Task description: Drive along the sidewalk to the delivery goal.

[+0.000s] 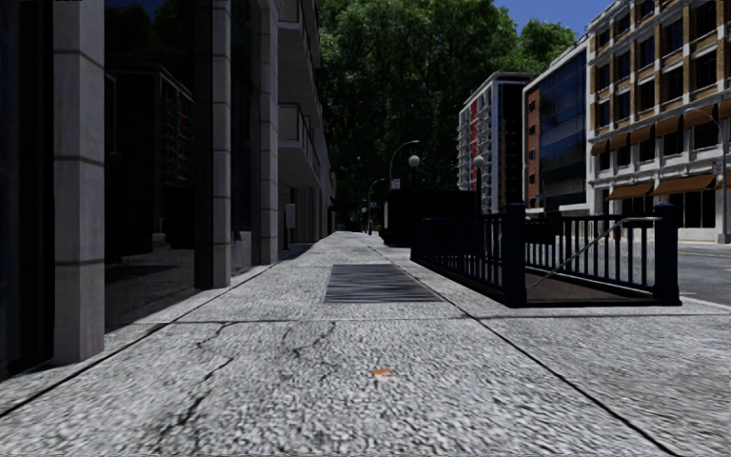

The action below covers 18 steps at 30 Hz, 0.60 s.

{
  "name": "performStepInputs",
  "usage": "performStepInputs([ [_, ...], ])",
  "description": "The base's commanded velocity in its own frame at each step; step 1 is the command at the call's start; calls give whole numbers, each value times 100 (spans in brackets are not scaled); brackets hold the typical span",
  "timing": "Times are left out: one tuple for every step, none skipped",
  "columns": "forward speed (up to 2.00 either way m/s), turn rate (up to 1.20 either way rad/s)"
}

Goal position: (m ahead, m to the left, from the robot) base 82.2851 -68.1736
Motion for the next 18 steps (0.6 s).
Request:
performStepInputs([
  [200, 18],
  [200, 18],
  [200, 18],
  [200, 18],
  [200, 18],
  [200, 5],
  [200, 5],
  [200, 0],
  [200, 0],
  [200, 0],
  [200, 0],
  [200, 0],
  [200, 0],
  [200, 0],
  [200, 0],
  [200, 0],
  [200, 0],
  [200, 0],
])
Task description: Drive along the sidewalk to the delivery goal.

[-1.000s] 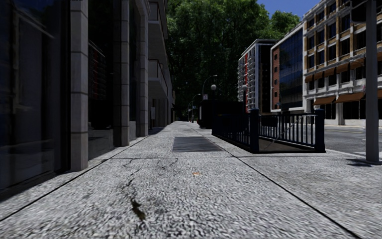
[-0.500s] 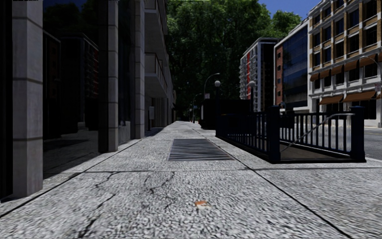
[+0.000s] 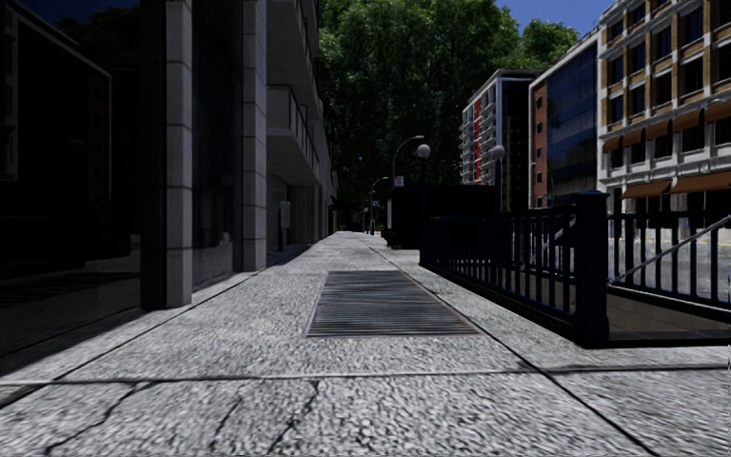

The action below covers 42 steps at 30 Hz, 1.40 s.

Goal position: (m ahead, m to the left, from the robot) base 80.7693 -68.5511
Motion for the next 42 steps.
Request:
performStepInputs([
  [200, 0],
  [200, 0],
  [200, 0],
  [200, 0],
  [200, 0],
  [200, 0],
  [200, 0],
  [200, 0],
  [200, 0],
  [200, 0],
  [200, 0],
  [200, 0],
  [200, 0],
  [200, 0],
  [200, 0],
  [200, 0],
  [200, 0],
  [200, 0],
  [200, 0],
  [200, 0],
  [200, 0],
  [200, 0],
  [200, 0],
  [200, 0],
  [200, 0],
  [200, 0],
  [200, 7],
  [200, 7],
  [200, 17],
  [200, 21],
  [200, 23],
  [200, 23],
  [200, 20],
  [200, 0],
  [200, 0],
  [200, 0],
  [200, 0],
  [200, 0],
  [200, 0],
  [200, 0],
  [200, 0],
  [200, 0],
])
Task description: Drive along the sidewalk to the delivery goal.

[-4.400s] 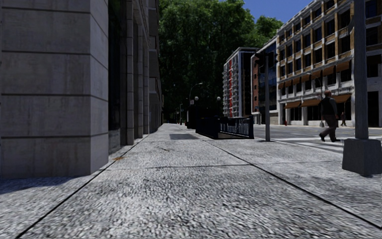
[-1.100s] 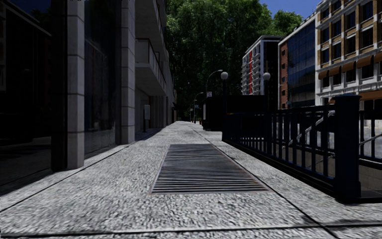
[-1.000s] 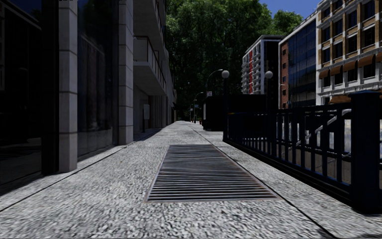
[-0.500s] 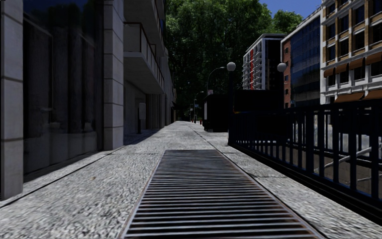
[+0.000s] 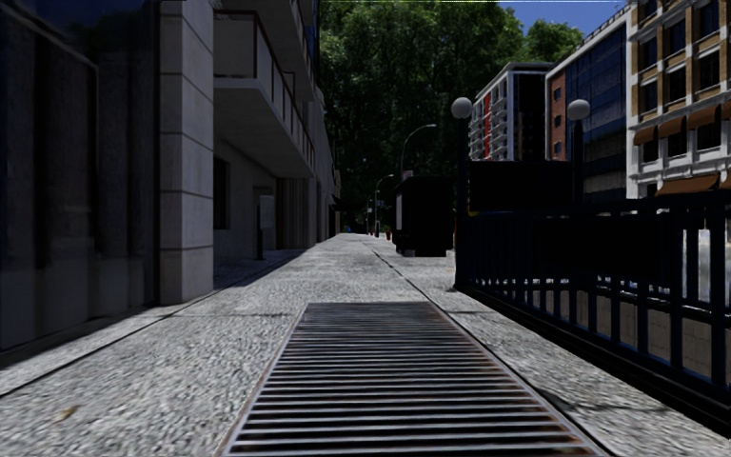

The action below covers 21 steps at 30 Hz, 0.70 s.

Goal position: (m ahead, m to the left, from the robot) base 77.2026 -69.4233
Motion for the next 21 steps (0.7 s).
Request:
performStepInputs([
  [200, 0],
  [200, 0],
  [200, 0],
  [200, 0],
  [200, 0],
  [200, 0],
  [200, 0],
  [200, 0],
  [200, 0],
  [200, 0],
  [200, 0],
  [200, 0],
  [200, 0],
  [200, 0],
  [200, 0],
  [200, 0],
  [200, 0],
  [200, 0],
  [200, 0],
  [200, 0],
  [200, 0],
])
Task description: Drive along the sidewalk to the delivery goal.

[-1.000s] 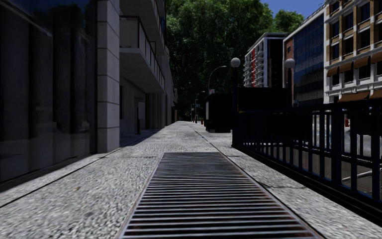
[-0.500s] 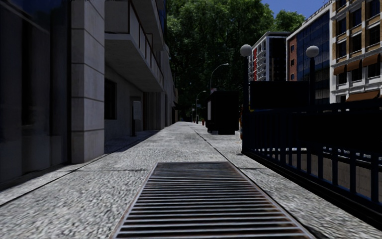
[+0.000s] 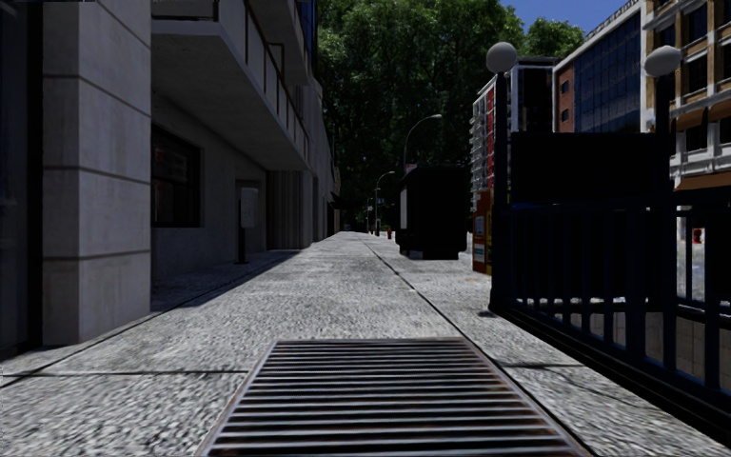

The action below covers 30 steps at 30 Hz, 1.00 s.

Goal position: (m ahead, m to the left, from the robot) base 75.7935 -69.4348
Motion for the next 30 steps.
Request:
performStepInputs([
  [200, 0],
  [200, 0],
  [200, 0],
  [200, 0],
  [200, 0],
  [200, 0],
  [200, 0],
  [200, 0],
  [200, 0],
  [200, 0],
  [200, 0],
  [200, 0],
  [200, 0],
  [200, 0],
  [200, 0],
  [200, 0],
  [200, 0],
  [200, 0],
  [200, 0],
  [200, 0],
  [200, 0],
  [200, 0],
  [200, 0],
  [200, 0],
  [200, 0],
  [200, 0],
  [200, 0],
  [200, 0],
  [200, 0],
  [200, 0],
])
